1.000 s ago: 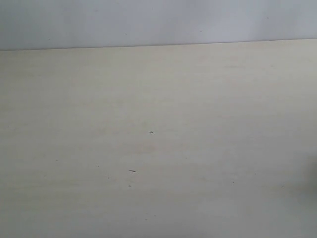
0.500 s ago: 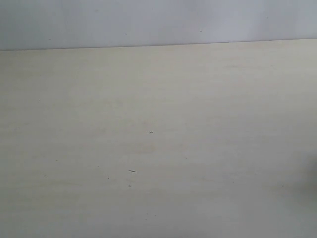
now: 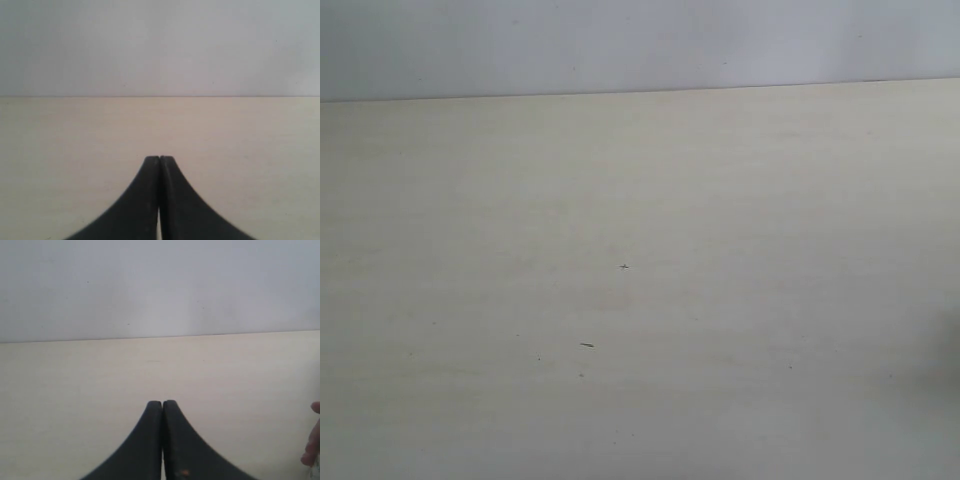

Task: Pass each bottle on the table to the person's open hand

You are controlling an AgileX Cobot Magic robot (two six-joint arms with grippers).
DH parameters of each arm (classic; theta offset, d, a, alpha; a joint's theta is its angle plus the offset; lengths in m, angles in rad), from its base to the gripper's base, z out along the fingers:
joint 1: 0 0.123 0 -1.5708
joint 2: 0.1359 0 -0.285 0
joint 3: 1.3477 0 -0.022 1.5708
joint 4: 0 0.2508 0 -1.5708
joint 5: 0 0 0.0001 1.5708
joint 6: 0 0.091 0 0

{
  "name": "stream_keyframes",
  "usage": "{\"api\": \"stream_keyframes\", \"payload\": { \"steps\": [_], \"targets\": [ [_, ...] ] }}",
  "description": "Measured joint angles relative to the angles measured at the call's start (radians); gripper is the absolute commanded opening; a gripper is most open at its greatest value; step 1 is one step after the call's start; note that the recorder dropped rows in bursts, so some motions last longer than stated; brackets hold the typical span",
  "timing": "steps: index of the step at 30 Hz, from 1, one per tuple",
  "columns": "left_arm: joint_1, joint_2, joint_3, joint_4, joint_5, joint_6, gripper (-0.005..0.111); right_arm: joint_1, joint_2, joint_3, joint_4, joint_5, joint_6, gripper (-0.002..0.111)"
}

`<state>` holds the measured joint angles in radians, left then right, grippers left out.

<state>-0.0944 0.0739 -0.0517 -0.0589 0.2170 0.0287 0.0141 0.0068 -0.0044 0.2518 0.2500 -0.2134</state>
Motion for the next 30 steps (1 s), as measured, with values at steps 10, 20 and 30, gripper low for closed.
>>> {"api": "stream_keyframes", "payload": {
  "steps": [10, 20, 30],
  "targets": [
    [0.0, -0.068, 0.049, 0.011, 0.028, -0.009, 0.0, 0.0, 0.0, 0.0, 0.0, 0.0, 0.0, 0.0],
    [0.0, -0.068, 0.049, 0.023, 0.105, -0.009, 0.0, 0.0, 0.0, 0.0, 0.0, 0.0, 0.0, 0.0],
    [0.0, -0.068, 0.05, 0.025, 0.142, -0.009, 0.0, 0.0, 0.0, 0.0, 0.0, 0.0, 0.0, 0.0]
  ]
}}
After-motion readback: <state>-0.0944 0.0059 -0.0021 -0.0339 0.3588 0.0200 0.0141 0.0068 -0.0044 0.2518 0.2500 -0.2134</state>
